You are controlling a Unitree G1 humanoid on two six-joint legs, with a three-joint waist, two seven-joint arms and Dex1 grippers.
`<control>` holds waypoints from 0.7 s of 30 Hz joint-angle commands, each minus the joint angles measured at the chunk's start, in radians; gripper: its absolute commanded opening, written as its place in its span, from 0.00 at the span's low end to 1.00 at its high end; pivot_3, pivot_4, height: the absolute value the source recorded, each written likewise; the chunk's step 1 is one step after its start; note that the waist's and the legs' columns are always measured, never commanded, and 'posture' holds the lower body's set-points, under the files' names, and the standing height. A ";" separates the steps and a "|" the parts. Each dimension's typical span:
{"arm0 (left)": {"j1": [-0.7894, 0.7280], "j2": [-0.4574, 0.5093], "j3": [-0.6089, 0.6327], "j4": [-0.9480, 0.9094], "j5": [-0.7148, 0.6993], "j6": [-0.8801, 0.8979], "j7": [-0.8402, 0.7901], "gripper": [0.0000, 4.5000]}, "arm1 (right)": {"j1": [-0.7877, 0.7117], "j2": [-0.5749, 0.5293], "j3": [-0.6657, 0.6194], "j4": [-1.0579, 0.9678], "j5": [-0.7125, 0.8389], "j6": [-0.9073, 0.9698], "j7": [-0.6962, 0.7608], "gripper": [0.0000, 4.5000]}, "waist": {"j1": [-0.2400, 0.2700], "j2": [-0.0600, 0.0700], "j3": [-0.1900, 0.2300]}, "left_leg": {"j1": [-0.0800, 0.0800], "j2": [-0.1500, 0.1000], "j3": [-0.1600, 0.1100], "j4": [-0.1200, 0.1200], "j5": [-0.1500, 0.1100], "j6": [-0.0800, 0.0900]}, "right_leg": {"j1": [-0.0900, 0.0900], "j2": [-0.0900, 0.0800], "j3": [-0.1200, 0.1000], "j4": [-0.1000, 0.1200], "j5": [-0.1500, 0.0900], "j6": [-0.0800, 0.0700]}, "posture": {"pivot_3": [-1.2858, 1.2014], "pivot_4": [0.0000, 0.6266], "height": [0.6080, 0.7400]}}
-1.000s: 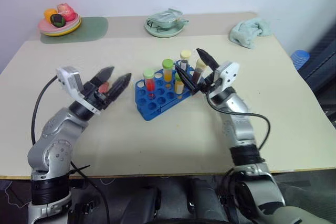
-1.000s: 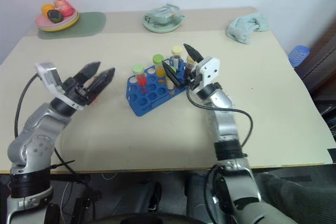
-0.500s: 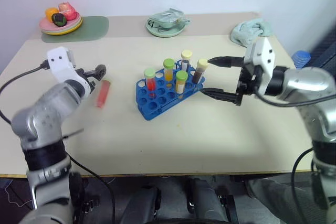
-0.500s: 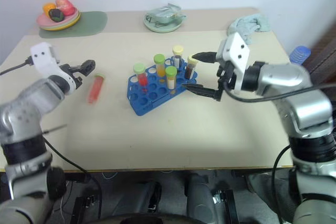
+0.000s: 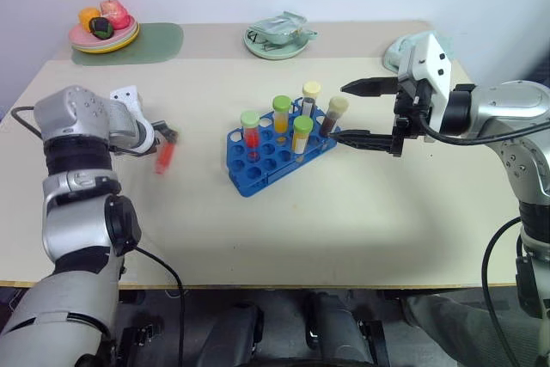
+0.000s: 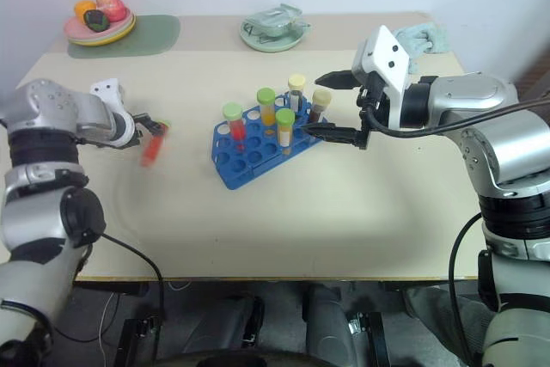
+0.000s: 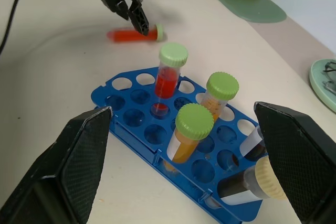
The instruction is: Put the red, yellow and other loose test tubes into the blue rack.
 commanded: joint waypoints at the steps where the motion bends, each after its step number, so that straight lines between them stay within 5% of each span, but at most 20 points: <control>1: -0.071 0.014 -0.055 0.117 0.072 -0.083 -0.071 0.75 | 0.009 -0.006 -0.033 -0.030 -0.007 -0.017 -0.003 1.00 | 0.002 0.000 0.000 | -0.001 0.000 0.000 0.001 0.000 0.000 | -0.001 0.000 0.000 0.000 0.000 0.000 | 0.52 0.24 1.00; 6: -0.120 0.013 -0.073 0.226 0.129 -0.129 -0.108 0.22 | 0.023 -0.007 -0.036 -0.036 -0.017 -0.026 -0.005 1.00 | 0.001 0.000 0.000 | -0.004 -0.001 0.000 0.001 0.000 0.000 | -0.003 -0.001 0.000 0.000 0.000 0.001 | 0.52 0.24 1.00; 7: -0.124 0.017 -0.072 0.235 0.136 -0.128 -0.115 0.18 | 0.026 -0.007 -0.040 -0.040 -0.013 -0.022 -0.005 1.00 | 0.001 0.000 0.000 | -0.004 -0.001 0.000 0.001 0.000 0.000 | -0.003 -0.001 0.000 0.001 0.000 0.001 | 0.52 0.24 1.00; 13: -0.063 0.062 -0.062 0.088 0.133 -0.004 -0.191 0.18 | 0.043 -0.001 -0.038 -0.045 -0.017 -0.030 -0.006 1.00 | -0.005 0.000 0.000 | -0.004 -0.001 0.000 0.001 0.000 0.000 | -0.004 -0.001 0.000 0.001 0.000 0.001 | 0.52 0.24 1.00; 17: 0.161 0.104 -0.008 -0.380 0.021 0.133 -0.317 0.18 | 0.062 0.002 -0.043 -0.056 -0.012 -0.030 -0.010 1.00 | -0.018 0.000 0.000 | -0.005 0.000 0.000 0.001 0.000 0.000 | -0.006 -0.001 0.001 0.002 0.000 0.001 | 0.52 0.24 1.00; 20: 0.397 0.079 0.131 -0.760 -0.139 0.004 -0.499 0.18 | 0.080 0.005 -0.050 -0.061 -0.012 -0.035 -0.015 1.00 | -0.023 0.000 0.000 | -0.007 0.000 0.000 0.003 0.000 0.000 | -0.007 -0.001 0.001 0.003 0.001 0.000 | 0.52 0.24 1.00; 21: 0.477 0.051 0.188 -0.871 -0.253 -0.102 -0.670 0.18 | 0.085 0.009 -0.054 -0.064 -0.011 -0.035 -0.020 1.00 | -0.023 0.000 0.000 | -0.007 0.000 0.000 0.003 0.000 0.000 | -0.007 -0.001 0.001 0.003 0.001 0.000 | 0.52 0.24 1.00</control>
